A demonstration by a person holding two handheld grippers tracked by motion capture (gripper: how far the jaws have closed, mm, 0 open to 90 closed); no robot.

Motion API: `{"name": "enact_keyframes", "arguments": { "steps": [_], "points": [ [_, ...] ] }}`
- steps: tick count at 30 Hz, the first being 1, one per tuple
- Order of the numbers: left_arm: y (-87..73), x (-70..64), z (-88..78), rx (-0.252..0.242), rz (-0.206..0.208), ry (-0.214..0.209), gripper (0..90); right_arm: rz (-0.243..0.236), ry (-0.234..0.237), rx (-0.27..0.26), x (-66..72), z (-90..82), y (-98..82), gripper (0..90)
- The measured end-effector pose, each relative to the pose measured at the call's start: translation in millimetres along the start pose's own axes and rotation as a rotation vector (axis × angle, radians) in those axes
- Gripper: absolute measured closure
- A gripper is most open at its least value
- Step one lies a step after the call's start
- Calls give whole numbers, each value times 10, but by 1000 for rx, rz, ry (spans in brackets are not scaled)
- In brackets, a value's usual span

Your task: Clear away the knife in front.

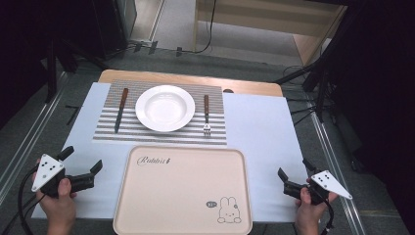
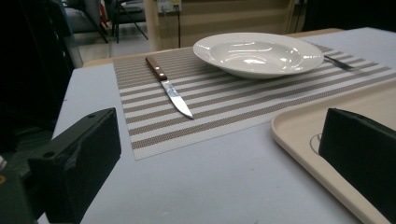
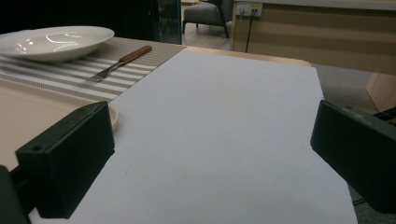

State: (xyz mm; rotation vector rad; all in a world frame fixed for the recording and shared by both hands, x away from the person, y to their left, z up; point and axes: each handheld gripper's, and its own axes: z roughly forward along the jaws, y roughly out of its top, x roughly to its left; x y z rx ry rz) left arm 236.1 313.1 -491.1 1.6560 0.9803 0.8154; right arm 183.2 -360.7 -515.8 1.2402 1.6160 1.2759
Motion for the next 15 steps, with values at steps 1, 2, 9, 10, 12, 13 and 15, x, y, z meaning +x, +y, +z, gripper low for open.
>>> {"name": "enact_keyframes", "arguments": {
  "steps": [1,2,9,10,12,13,15],
  "points": [
    [25,5,0,10,14,-10,0,1,1,0,7,1,0,0],
    [38,7,2,10,12,-14,0,2,4,3,13,2,-2,0],
    [181,-28,-2,-9,-14,-23,0,-26,1,10,44,32,-11,0],
    [210,-42,5,-5,-10,-26,0,-33,-1,11,48,36,-12,0],
    [265,-79,23,2,-4,-25,0,-34,-1,11,53,42,-11,0],
    [265,-79,23,2,-4,-25,0,-35,2,9,51,45,-11,0],
    [349,-105,52,15,6,-23,0,-30,6,9,45,50,-13,0]
  ]
}}
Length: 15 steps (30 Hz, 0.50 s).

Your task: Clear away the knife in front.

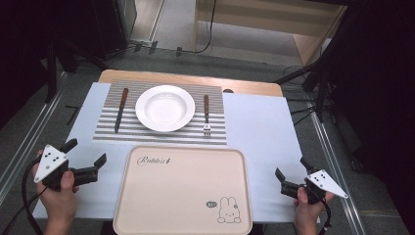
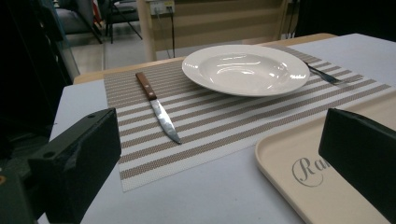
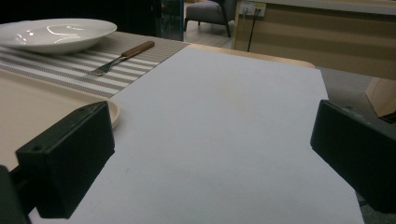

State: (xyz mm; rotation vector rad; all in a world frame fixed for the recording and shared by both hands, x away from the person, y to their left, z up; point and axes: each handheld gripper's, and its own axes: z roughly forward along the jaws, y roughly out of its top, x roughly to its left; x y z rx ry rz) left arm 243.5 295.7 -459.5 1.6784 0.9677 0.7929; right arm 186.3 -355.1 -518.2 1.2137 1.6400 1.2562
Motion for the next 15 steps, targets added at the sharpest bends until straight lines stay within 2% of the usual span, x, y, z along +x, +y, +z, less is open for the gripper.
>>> {"name": "enact_keyframes", "arguments": {
  "steps": [6,9,12,15],
  "points": [
    [161,80,112,48,-20,-1,0,0,9,-3,-3,2,-5,0],
    [232,94,171,59,-18,-10,0,1,10,-4,-3,-2,-8,0],
    [320,114,245,71,-10,-36,0,1,12,-6,-3,-3,-9,0],
    [403,137,344,72,-11,-40,0,-1,12,-5,1,5,-7,0]
  ]
}}
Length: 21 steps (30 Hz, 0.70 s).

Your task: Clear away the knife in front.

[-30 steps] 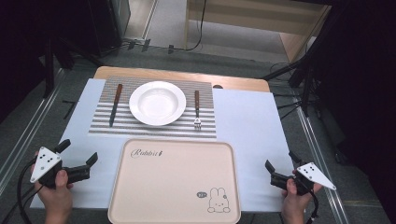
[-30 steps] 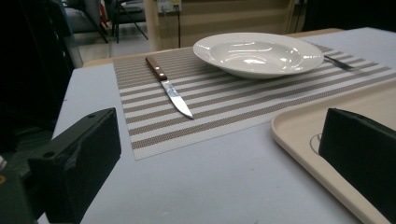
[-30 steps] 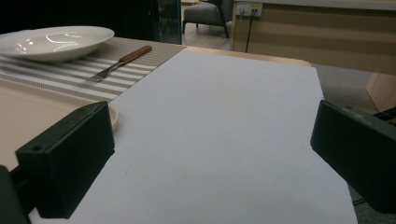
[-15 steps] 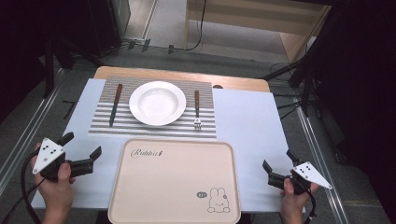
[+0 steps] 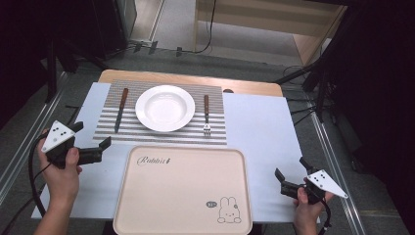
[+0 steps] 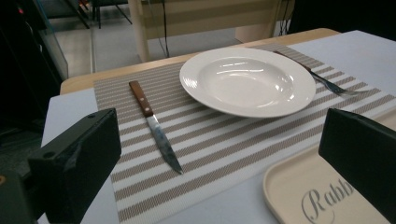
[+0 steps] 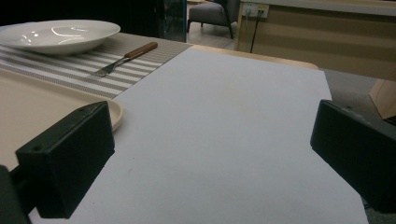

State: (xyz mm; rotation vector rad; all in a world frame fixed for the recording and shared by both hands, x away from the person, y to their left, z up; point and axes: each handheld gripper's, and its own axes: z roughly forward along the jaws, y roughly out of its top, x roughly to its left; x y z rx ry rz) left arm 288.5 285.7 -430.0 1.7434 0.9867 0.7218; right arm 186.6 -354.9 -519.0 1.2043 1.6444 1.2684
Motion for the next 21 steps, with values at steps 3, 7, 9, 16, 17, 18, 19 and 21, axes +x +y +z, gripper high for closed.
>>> {"name": "enact_keyframes", "arguments": {
  "steps": [3,7,9,16,17,18,19,21],
  "points": [
    [103,15,88,5,8,-4,0,0,2,1,3,3,0,0],
    [206,13,180,12,17,-8,0,4,0,-1,-5,2,-5,0],
    [248,11,232,22,16,-10,0,8,4,-1,-11,3,-7,0],
    [402,29,415,57,37,-7,0,4,9,-2,-13,10,-9,0],
    [422,36,447,65,41,-5,0,6,9,-3,-14,10,-11,0],
    [441,50,479,78,48,-4,0,6,8,-3,-18,9,-13,0],
    [461,64,519,86,38,-6,0,9,10,-6,-24,10,-14,0],
    [492,86,567,99,31,-16,0,14,12,-9,-37,11,-16,0]
  ]
}}
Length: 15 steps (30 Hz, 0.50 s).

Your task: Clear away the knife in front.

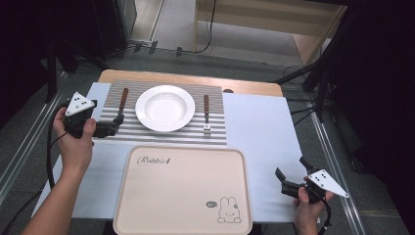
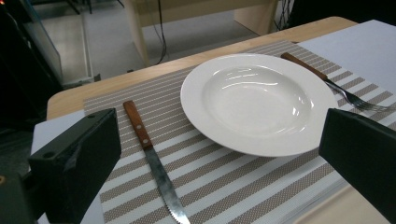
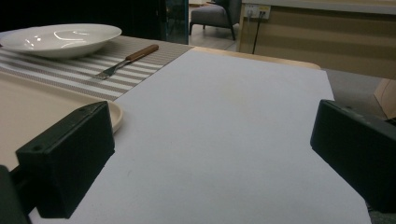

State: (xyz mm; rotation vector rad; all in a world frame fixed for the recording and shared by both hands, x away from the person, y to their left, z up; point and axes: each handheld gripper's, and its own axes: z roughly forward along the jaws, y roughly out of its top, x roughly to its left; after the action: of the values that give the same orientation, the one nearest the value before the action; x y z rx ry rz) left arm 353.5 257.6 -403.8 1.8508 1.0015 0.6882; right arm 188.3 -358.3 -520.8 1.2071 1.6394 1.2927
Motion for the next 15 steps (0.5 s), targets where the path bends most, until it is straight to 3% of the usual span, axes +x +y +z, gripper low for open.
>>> {"name": "enact_keyframes", "arguments": {
  "steps": [7,10,15],
  "points": [
    [140,96,210,62,-28,12,0,4,5,1,-3,-1,-3,0],
    [194,136,312,90,-26,33,60,5,6,1,-5,0,-4,0],
    [256,216,475,125,-45,28,60,-3,8,5,-2,11,-2,0]
  ]
}}
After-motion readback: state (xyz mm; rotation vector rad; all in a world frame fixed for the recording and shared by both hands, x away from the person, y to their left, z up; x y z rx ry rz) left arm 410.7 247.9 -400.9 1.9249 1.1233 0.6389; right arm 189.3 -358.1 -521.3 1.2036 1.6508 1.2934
